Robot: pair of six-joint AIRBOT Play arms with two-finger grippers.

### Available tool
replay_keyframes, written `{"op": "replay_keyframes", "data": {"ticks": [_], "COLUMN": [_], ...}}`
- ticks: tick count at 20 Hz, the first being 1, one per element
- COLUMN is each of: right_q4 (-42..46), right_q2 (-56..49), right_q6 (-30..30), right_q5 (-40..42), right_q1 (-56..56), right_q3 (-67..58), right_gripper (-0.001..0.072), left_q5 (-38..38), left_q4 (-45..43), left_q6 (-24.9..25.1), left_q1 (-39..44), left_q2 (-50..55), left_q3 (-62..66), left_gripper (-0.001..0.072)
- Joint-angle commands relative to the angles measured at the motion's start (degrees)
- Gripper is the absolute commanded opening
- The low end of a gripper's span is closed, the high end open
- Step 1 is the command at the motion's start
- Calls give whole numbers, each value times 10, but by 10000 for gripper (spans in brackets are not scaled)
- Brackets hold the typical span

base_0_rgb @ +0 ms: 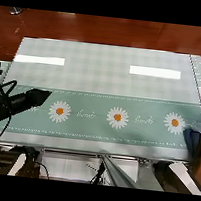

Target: Fold the shirts.

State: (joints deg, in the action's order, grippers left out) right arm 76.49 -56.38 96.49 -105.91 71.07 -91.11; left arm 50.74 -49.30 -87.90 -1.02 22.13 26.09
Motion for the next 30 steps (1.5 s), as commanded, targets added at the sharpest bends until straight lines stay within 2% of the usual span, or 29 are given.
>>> {"op": "replay_keyframes", "data": {"ticks": [1,2,4,5,6,7,8,10,12,13,16,18,19,21,23,25,27,28,30], "right_q4": [49,59,72,85,96,94,90,56,-5,-43,-172,-256,-267,-220,-99,43,147,171,179], "right_q2": [58,66,68,68,68,68,68,64,56,49,28,20,16,1,-21,-41,-60,-75,-124], "right_q6": [9,14,17,21,25,23,22,22,22,23,-6,-38,-48,-72,-72,-48,30,49,56], "right_q5": [-3,-1,-1,-1,0,6,13,38,68,82,151,232,275,329,331,358,421,440,434], "right_q1": [100,106,105,105,105,105,105,105,105,104,23,-100,-178,-367,-549,-720,-814,-834,-833], "right_q3": [67,75,78,77,77,77,77,77,76,73,52,49,49,49,54,105,197,231,249], "right_gripper": [24,27,203,265,510,588,588,587,554,498,142,21,21,21,21,22,21,22,22], "left_q5": [-13,-13,-19,-26,-35,-51,-70,-102,-103,-103,-89,-58,-37,0,9,9,5,20,42], "left_q4": [0,0,0,0,0,2,2,13,30,33,38,57,59,58,42,-33,-149,-196,-227], "left_q6": [0,0,0,0,0,0,0,0,0,8,57,97,108,129,129,109,55,30,21], "left_q1": [0,0,0,0,0,0,0,0,0,0,0,5,16,54,107,166,206,208,190], "left_q2": [0,0,0,0,0,0,0,1,19,34,115,187,231,310,370,414,461,486,515], "left_q3": [0,0,0,0,0,0,0,3,22,39,152,263,327,431,470,457,434,433,433], "left_gripper": [24,24,25,24,24,25,24,24,24,24,24,24,24,23,23,23,23,23,24]}}
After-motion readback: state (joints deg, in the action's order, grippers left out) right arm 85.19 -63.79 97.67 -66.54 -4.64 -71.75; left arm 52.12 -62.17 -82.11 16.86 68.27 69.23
